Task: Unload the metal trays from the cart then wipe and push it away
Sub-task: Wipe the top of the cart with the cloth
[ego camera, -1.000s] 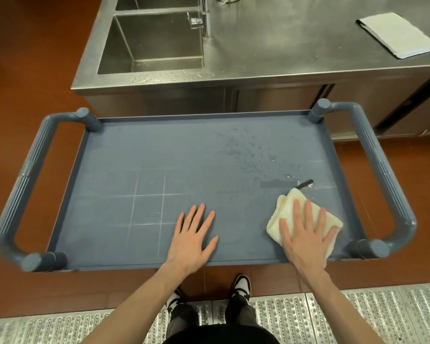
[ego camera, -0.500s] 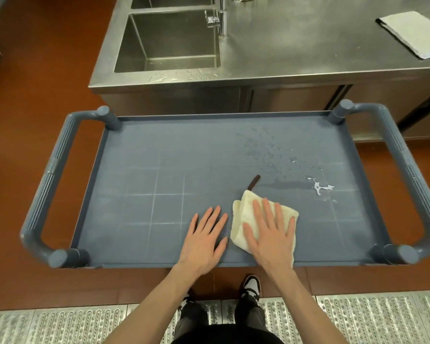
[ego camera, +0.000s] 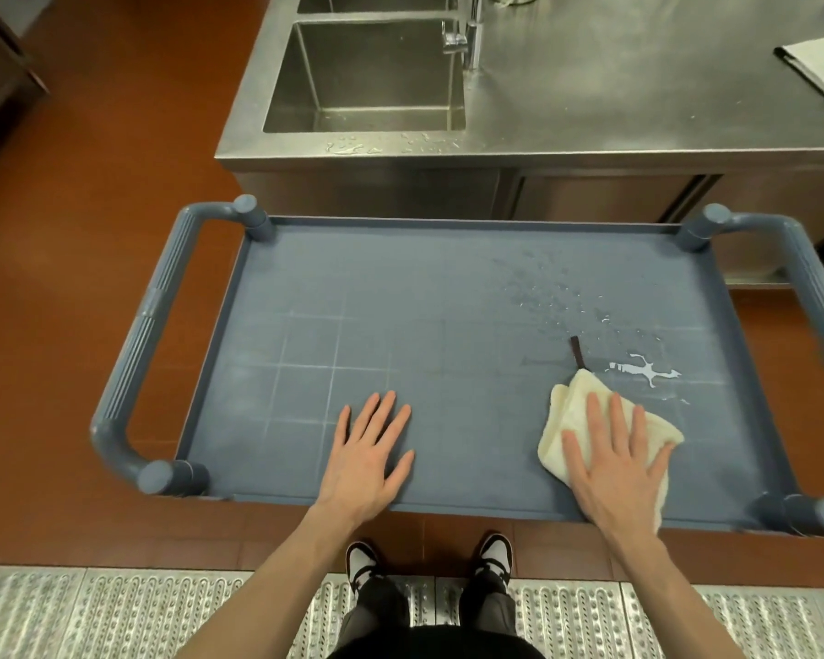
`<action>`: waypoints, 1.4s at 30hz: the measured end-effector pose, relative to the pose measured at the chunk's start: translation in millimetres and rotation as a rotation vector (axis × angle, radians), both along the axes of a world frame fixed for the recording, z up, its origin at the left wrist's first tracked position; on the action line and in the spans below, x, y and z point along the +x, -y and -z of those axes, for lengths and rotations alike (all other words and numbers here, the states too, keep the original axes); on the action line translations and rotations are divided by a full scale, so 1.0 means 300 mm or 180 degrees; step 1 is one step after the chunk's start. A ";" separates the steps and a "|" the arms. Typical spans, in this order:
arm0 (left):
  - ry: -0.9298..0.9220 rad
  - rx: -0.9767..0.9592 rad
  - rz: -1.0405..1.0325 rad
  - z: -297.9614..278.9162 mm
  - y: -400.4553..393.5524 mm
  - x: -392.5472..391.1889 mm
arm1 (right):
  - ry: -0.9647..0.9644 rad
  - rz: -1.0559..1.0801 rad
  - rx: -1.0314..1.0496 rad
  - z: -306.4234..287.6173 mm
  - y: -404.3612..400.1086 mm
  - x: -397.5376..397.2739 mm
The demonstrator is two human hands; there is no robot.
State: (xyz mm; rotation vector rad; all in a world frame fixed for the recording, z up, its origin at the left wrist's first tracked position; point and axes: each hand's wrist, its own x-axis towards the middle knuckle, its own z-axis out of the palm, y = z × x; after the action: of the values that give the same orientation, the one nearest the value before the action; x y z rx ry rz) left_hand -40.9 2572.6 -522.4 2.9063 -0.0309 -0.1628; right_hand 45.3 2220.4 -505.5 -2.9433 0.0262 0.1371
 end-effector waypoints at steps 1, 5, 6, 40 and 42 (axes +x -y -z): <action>0.0013 -0.0027 -0.0017 0.002 0.008 0.001 | -0.0014 -0.0017 0.0001 0.004 -0.031 -0.006; 0.0088 -0.0089 -0.0009 0.006 0.015 0.002 | 0.0049 -0.0390 -0.0078 0.012 -0.196 -0.034; 0.0088 -0.0087 -0.0016 0.007 0.014 0.003 | 0.0102 -0.0533 -0.0078 0.011 -0.249 -0.044; 0.0488 -0.0321 -0.0386 -0.007 -0.224 -0.060 | 0.0106 -0.0393 -0.0148 0.027 -0.498 -0.120; 0.0471 -0.0341 -0.0400 -0.011 -0.223 -0.060 | 0.0205 -0.0684 -0.0124 0.027 -0.607 -0.146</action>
State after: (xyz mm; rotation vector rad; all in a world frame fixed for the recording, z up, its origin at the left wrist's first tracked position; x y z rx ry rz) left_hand -59.1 2639.6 -519.2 2.7965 0.1143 0.0733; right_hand 1.5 2402.4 -513.7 -2.9799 -0.3007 0.0731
